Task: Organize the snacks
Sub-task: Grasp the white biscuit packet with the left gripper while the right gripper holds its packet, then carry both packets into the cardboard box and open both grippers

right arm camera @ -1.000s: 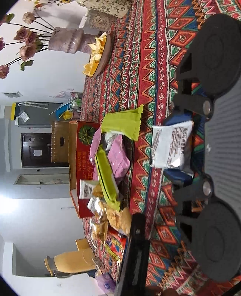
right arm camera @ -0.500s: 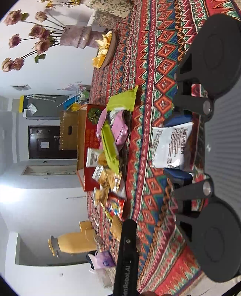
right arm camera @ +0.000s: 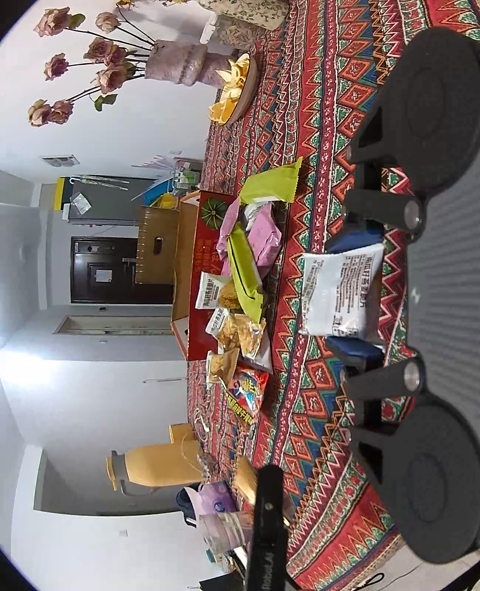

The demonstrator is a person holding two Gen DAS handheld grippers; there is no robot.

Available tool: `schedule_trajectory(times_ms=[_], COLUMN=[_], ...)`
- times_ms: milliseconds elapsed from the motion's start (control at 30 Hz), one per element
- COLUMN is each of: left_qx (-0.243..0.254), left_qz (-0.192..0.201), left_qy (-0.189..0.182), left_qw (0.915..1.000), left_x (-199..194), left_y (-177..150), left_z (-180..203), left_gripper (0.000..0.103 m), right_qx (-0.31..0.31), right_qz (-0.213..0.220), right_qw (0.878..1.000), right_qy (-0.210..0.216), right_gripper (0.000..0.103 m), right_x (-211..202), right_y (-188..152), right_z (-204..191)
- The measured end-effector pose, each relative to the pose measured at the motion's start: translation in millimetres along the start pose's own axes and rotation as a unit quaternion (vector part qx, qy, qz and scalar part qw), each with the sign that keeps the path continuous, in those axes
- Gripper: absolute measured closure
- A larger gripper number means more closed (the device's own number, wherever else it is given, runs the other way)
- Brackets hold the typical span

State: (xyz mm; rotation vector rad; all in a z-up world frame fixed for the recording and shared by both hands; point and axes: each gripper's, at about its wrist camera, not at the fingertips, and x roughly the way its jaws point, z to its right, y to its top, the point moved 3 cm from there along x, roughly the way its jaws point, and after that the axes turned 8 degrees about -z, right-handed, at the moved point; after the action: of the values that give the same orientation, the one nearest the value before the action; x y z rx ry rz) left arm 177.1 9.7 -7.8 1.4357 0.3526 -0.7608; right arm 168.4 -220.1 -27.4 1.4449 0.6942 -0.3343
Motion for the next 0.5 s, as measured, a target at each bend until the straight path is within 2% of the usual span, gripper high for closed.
schedule_trajectory(times_ms=[100, 267, 367, 500], left_qx=[0.008, 0.013, 0.024, 0.048], left_qz=[-0.022, -0.034, -0.027, 0.010], left_qy=[0.013, 0.015, 0.012, 0.027], left_qw=[0.9997, 0.9992, 0.9993, 0.9984], left_x=[11, 24, 26, 25], left_y=[1, 11, 30, 67], left_z=[-6, -16, -21, -29], left_gripper=[0.040, 0.040, 0.040, 0.040], right_qx=[0.001, 0.000, 0.000, -0.009], right_qz=[-0.010, -0.011, -0.007, 0.003], right_qw=[1.000, 1.000, 1.000, 1.000], right_qy=[-0.004, -0.007, -0.002, 0.006], right_gripper=[0.055, 0.055, 0.055, 0.055], right_x=[7, 14, 17, 18], right_y=[4, 17, 32, 58], right_z=[4, 13, 23, 41])
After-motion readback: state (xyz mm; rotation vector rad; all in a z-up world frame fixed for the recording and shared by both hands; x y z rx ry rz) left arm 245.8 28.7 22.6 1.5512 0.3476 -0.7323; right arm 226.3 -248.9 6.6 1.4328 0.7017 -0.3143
